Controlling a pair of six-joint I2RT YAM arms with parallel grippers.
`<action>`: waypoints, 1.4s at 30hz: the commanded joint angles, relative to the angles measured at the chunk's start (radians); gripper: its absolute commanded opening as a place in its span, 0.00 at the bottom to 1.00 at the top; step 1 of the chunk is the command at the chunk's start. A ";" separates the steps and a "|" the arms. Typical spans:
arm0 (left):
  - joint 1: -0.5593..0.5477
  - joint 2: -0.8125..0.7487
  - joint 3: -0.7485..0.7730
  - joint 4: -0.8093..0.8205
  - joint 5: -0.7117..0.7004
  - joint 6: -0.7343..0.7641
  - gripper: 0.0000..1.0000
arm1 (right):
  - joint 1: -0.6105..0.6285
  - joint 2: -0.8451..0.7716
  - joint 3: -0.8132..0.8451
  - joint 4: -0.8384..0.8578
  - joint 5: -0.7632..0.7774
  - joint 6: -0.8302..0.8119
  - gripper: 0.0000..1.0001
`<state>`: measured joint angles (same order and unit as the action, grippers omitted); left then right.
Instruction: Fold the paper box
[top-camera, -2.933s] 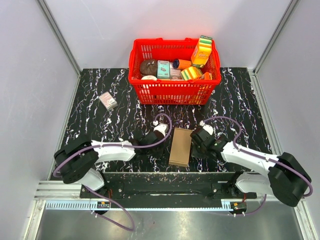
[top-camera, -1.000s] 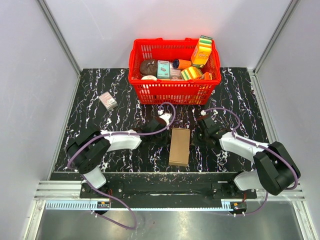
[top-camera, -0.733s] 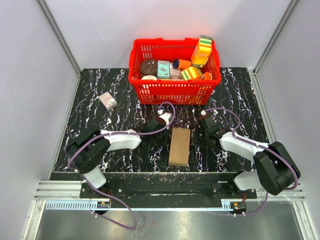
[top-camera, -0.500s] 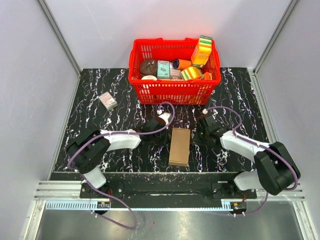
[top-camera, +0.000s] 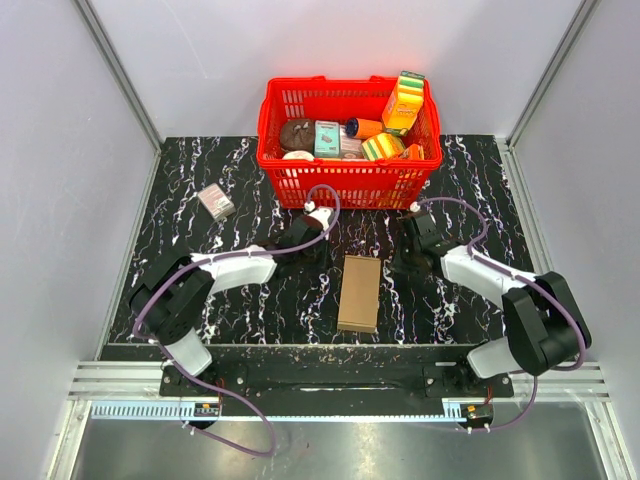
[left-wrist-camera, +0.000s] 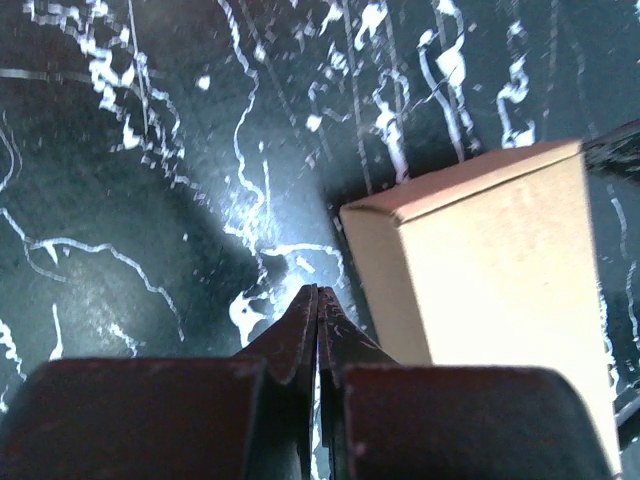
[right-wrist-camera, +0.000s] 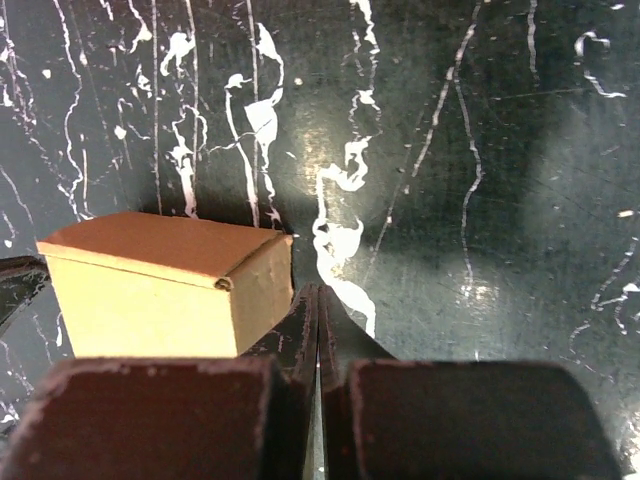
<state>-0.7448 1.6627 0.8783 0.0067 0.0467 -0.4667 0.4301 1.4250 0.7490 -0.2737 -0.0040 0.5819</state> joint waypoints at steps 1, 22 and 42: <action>-0.001 0.019 0.060 0.045 0.039 0.008 0.00 | -0.005 0.035 0.049 0.039 -0.071 -0.022 0.00; -0.045 0.069 0.079 0.067 0.045 -0.039 0.00 | -0.004 0.054 0.029 0.113 -0.168 0.027 0.01; 0.013 -0.547 -0.191 -0.289 -0.377 -0.064 0.97 | -0.014 -0.339 0.033 -0.223 0.200 0.001 0.88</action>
<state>-0.7338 1.2499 0.7147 -0.1886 -0.2066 -0.5282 0.4187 1.1732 0.7647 -0.4274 0.0914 0.5625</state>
